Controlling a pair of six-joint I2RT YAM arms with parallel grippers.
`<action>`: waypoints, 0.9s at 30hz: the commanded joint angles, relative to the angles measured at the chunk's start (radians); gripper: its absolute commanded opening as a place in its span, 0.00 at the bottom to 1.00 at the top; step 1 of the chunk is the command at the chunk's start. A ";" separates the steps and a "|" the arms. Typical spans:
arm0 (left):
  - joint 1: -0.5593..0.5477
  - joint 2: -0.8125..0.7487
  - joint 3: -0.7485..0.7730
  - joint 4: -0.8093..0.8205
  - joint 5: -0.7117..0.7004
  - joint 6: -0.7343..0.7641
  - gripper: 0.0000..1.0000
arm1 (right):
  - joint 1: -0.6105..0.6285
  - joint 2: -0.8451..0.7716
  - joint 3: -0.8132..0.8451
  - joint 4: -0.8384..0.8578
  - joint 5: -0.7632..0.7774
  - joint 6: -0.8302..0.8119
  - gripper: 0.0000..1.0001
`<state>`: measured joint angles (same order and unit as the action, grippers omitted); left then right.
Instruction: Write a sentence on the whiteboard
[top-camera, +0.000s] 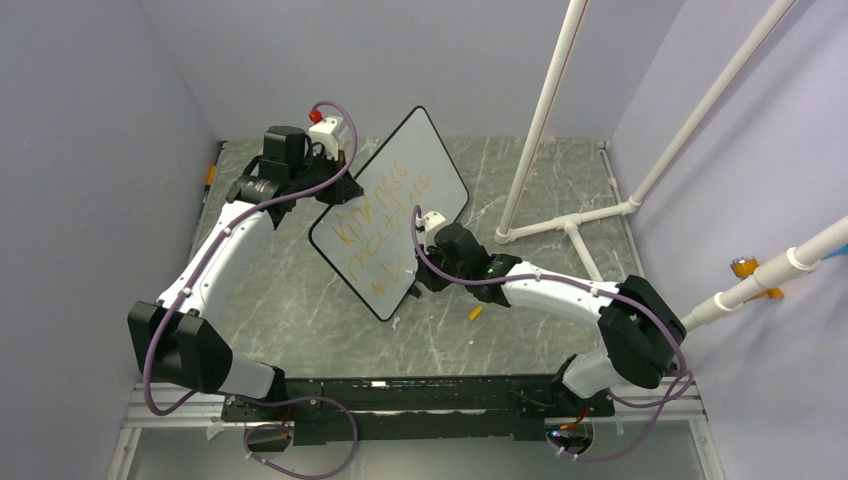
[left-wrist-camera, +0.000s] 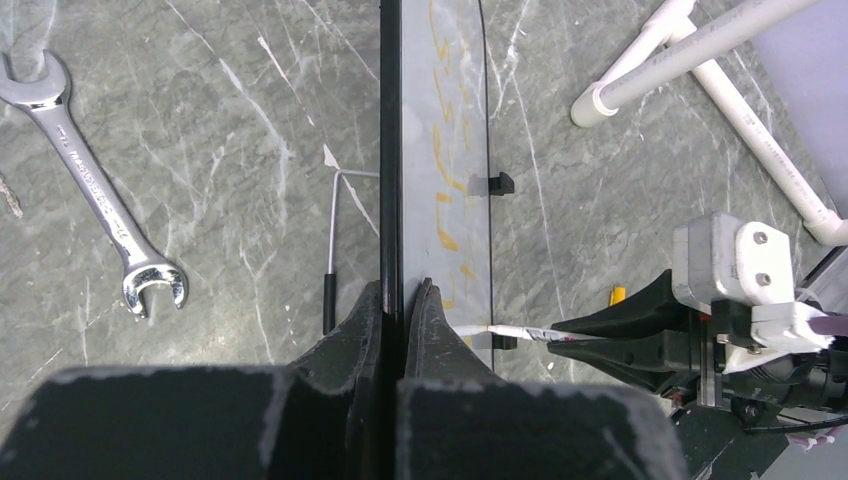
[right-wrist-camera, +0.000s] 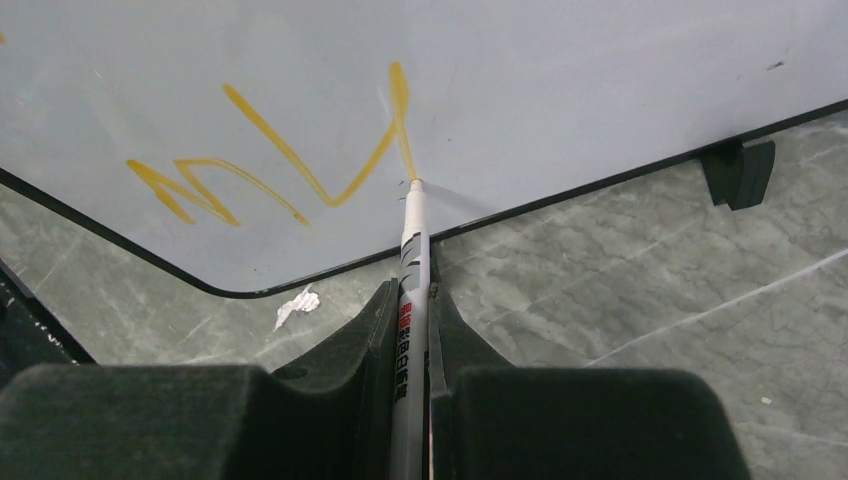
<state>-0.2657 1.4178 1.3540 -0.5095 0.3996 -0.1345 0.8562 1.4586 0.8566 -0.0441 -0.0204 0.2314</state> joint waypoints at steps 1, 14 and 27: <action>0.000 0.041 -0.026 -0.167 -0.242 0.164 0.00 | 0.006 -0.016 -0.009 0.065 0.012 0.021 0.00; -0.003 0.021 -0.033 -0.161 -0.232 0.161 0.00 | -0.049 -0.099 0.078 -0.043 0.153 0.017 0.00; -0.009 0.018 -0.035 -0.160 -0.240 0.162 0.00 | -0.100 -0.068 0.101 0.015 0.025 0.029 0.00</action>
<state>-0.2749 1.4143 1.3552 -0.5091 0.3939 -0.1352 0.7635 1.3846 0.9199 -0.1028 0.0502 0.2474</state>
